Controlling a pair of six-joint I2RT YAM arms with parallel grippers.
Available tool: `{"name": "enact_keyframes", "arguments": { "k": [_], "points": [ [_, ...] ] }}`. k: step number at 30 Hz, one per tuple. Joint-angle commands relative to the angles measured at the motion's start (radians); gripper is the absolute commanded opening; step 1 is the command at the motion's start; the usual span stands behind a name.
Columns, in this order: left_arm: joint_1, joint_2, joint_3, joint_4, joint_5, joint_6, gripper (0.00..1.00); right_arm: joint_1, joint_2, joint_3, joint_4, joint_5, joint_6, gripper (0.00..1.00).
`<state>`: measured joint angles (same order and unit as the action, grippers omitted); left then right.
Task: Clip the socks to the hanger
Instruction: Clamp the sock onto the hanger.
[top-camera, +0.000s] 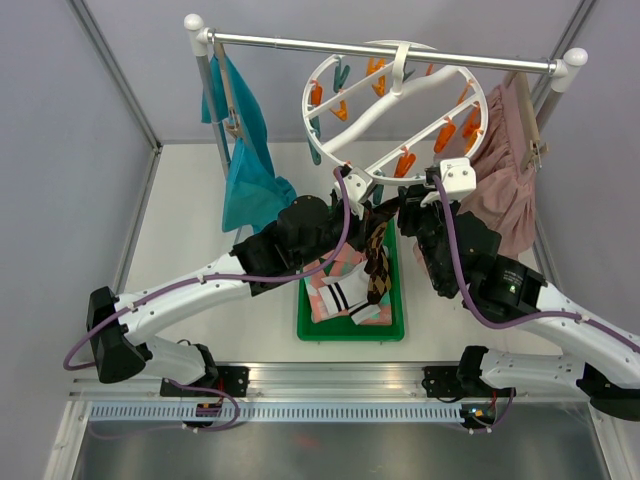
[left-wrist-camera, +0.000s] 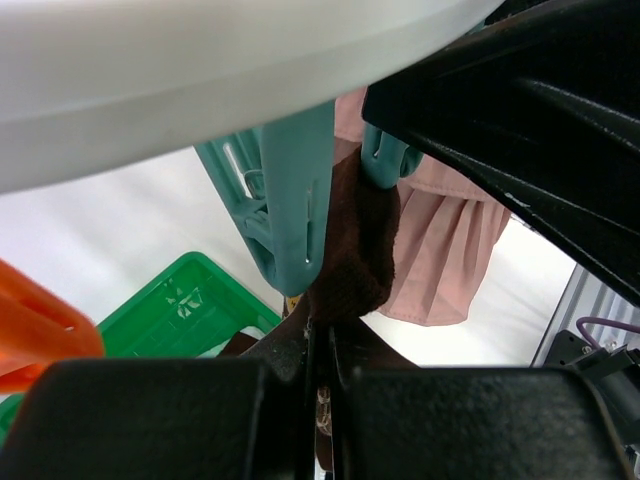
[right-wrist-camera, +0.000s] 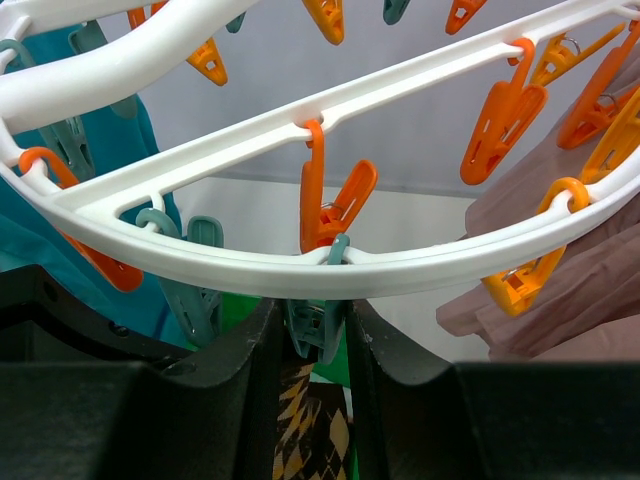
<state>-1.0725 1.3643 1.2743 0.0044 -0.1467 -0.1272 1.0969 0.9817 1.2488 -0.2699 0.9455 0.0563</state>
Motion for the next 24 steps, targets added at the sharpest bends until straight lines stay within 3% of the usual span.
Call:
{"name": "enact_keyframes", "arguments": {
  "k": [1, 24],
  "points": [
    [0.003, -0.030, 0.040, 0.048, 0.009, -0.026, 0.02, 0.003, -0.012, 0.003, 0.001, 0.027, 0.002, 0.00],
    [0.005, -0.025, 0.036, 0.054, 0.081, -0.051, 0.02, 0.003, -0.008, -0.014, 0.049, 0.018, 0.014, 0.00]
  ]
}}
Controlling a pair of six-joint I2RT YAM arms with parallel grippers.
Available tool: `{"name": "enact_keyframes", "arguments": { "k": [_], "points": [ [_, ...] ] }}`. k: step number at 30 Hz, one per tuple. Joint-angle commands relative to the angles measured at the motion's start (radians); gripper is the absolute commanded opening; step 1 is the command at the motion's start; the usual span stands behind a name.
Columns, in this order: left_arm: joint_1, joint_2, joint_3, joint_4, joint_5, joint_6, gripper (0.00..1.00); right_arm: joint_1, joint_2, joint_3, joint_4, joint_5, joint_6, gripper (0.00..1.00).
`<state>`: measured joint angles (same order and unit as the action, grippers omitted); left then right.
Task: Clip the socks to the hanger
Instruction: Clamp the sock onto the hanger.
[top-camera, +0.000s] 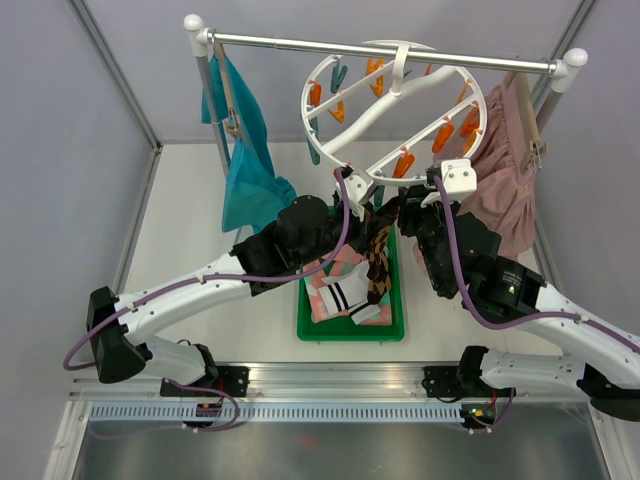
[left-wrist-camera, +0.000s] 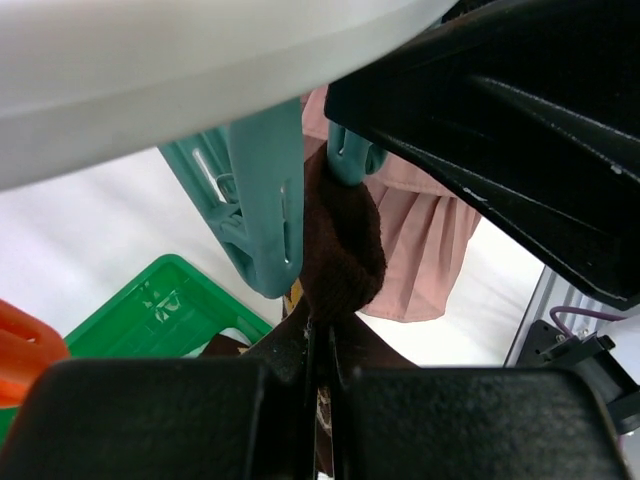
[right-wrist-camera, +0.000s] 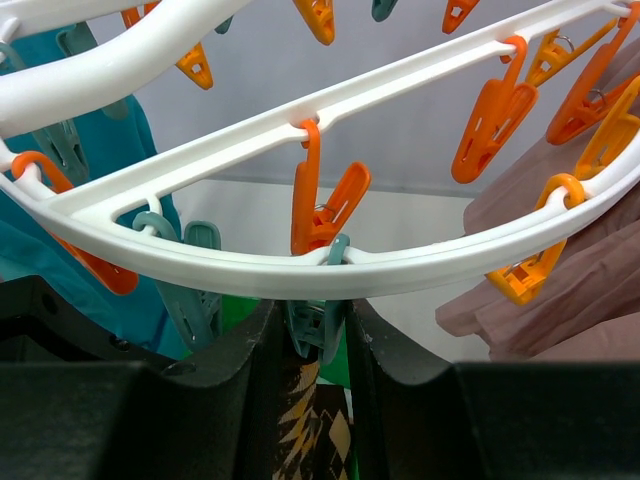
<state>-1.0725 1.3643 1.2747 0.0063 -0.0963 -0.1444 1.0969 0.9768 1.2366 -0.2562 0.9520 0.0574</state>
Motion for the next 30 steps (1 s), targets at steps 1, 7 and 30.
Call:
{"name": "enact_keyframes", "arguments": {
  "k": [1, 7, 30],
  "points": [
    [0.005, -0.025, 0.037, 0.052, 0.033, -0.035, 0.02, 0.003, -0.003, 0.000, 0.035, 0.010, 0.013, 0.00],
    [0.005, -0.025, 0.031, 0.057, 0.046, -0.043, 0.02, 0.003, 0.000, 0.004, 0.049, 0.013, 0.009, 0.01],
    [0.005, -0.024, 0.009, 0.080, 0.087, -0.049, 0.02, 0.003, 0.020, 0.035, 0.064, 0.030, 0.007, 0.00]
  ]
}}
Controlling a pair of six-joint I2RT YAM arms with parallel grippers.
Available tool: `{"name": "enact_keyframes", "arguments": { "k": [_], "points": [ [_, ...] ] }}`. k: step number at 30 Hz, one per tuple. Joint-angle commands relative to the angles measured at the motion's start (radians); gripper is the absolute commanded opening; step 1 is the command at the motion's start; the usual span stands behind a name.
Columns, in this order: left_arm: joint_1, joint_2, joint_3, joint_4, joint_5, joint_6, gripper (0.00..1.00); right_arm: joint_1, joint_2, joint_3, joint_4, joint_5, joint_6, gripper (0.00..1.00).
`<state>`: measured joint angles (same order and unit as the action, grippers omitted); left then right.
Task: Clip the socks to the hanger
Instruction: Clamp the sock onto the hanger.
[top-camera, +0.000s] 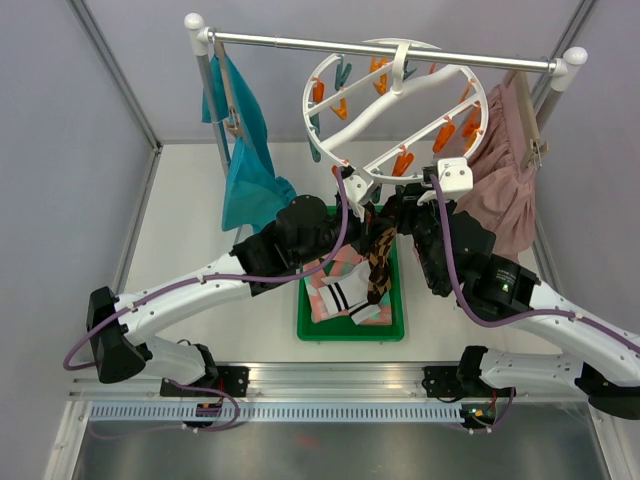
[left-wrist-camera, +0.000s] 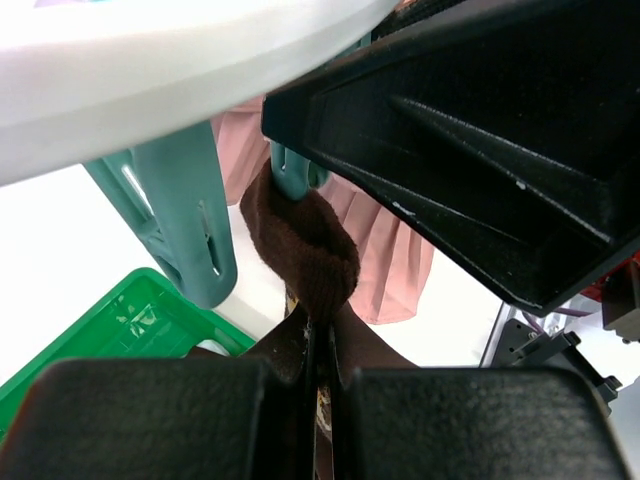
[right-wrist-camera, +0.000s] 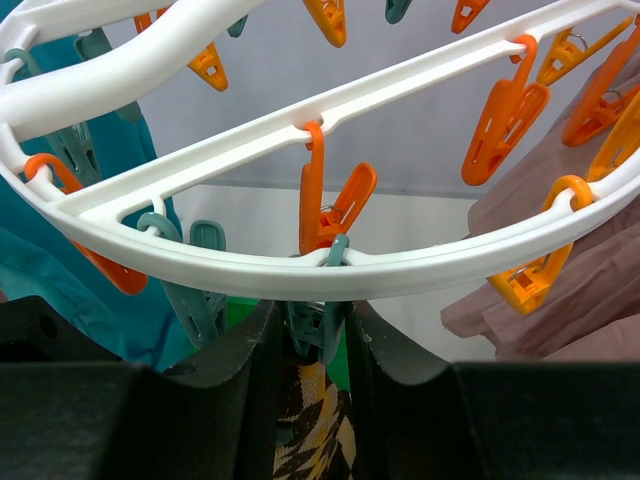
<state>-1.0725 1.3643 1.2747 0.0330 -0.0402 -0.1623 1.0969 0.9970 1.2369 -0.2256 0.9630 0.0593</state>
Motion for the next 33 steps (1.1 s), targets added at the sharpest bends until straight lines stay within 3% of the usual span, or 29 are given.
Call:
{"name": "enact_keyframes", "arguments": {
  "k": [1, 33],
  "points": [
    [0.005, -0.024, 0.008, 0.053, 0.033, -0.031, 0.02, 0.003, 0.000, 0.035, 0.037, 0.022, 0.004, 0.00],
    [0.005, 0.009, 0.035, 0.091, 0.003, -0.060, 0.02, 0.004, -0.006, 0.026, -0.026, 0.037, 0.027, 0.02]
  ]
}}
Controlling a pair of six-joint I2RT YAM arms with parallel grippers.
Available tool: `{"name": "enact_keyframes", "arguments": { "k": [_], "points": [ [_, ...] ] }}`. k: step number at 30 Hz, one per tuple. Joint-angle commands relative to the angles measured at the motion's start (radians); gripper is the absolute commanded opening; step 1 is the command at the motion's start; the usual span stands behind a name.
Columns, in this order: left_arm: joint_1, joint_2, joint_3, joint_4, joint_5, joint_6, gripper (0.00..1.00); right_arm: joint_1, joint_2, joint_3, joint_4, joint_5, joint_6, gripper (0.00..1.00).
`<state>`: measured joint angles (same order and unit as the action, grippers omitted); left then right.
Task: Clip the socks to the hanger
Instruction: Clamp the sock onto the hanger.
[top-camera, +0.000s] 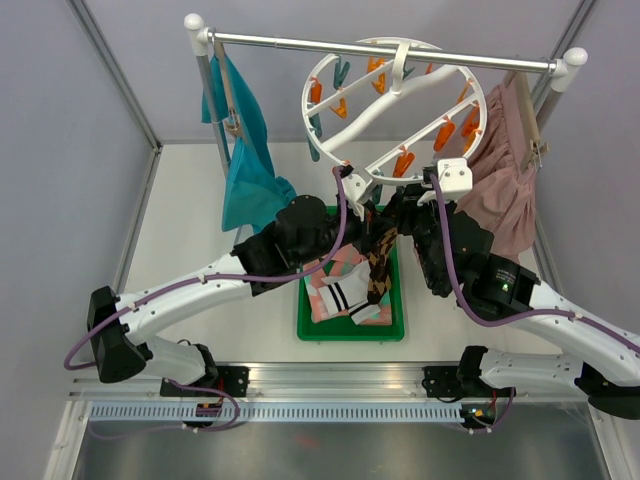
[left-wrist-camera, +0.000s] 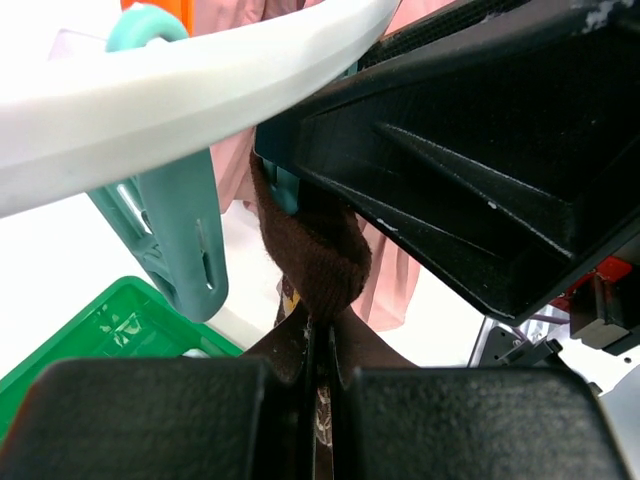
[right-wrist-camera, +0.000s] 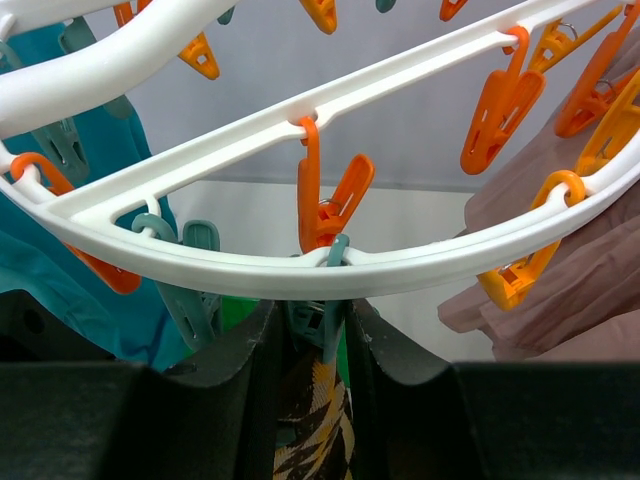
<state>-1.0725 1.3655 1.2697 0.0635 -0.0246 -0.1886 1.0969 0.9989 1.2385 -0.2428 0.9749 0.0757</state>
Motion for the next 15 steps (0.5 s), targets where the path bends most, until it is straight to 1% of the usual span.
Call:
{"name": "enact_keyframes", "arguments": {
  "k": [1, 2, 5, 6, 8, 9, 11, 12, 13, 14, 15],
  "points": [
    [0.005, 0.012, 0.046, 0.061, -0.012, -0.035, 0.02, 0.003, -0.011, 0.022, -0.010, 0.025, 0.010, 0.03],
    [0.005, 0.015, 0.048, 0.064, -0.012, -0.038, 0.02, 0.003, -0.013, 0.022, -0.010, 0.027, 0.009, 0.04],
    [0.005, 0.023, 0.056, 0.070, -0.011, -0.043, 0.02, 0.003, -0.017, 0.022, -0.019, 0.028, 0.010, 0.21],
    [0.005, 0.032, 0.059, 0.068, -0.009, -0.043, 0.02, 0.003, -0.019, 0.021, -0.021, 0.028, 0.012, 0.29],
    [0.005, 0.037, 0.068, 0.068, -0.006, -0.045, 0.02, 0.004, -0.031, 0.015, -0.018, 0.025, 0.013, 0.41],
    [0.005, 0.043, 0.071, 0.070, -0.005, -0.045, 0.03, 0.004, -0.036, 0.015, -0.018, 0.025, 0.016, 0.51],
    [0.005, 0.049, 0.080, 0.062, -0.006, -0.048, 0.07, 0.003, -0.040, 0.016, -0.024, 0.024, 0.018, 0.59],
    [0.005, 0.050, 0.083, 0.064, -0.006, -0.049, 0.11, 0.004, -0.042, 0.019, -0.029, 0.024, 0.019, 0.64],
    [0.005, 0.052, 0.083, 0.062, -0.008, -0.049, 0.23, 0.004, -0.043, 0.027, -0.038, 0.031, 0.018, 0.67],
    [0.005, 0.052, 0.083, 0.061, -0.008, -0.048, 0.28, 0.003, -0.045, 0.030, -0.041, 0.042, 0.015, 0.69],
    [0.005, 0.052, 0.082, 0.059, -0.009, -0.048, 0.31, 0.003, -0.045, 0.033, -0.046, 0.073, 0.009, 0.71]
  ]
}}
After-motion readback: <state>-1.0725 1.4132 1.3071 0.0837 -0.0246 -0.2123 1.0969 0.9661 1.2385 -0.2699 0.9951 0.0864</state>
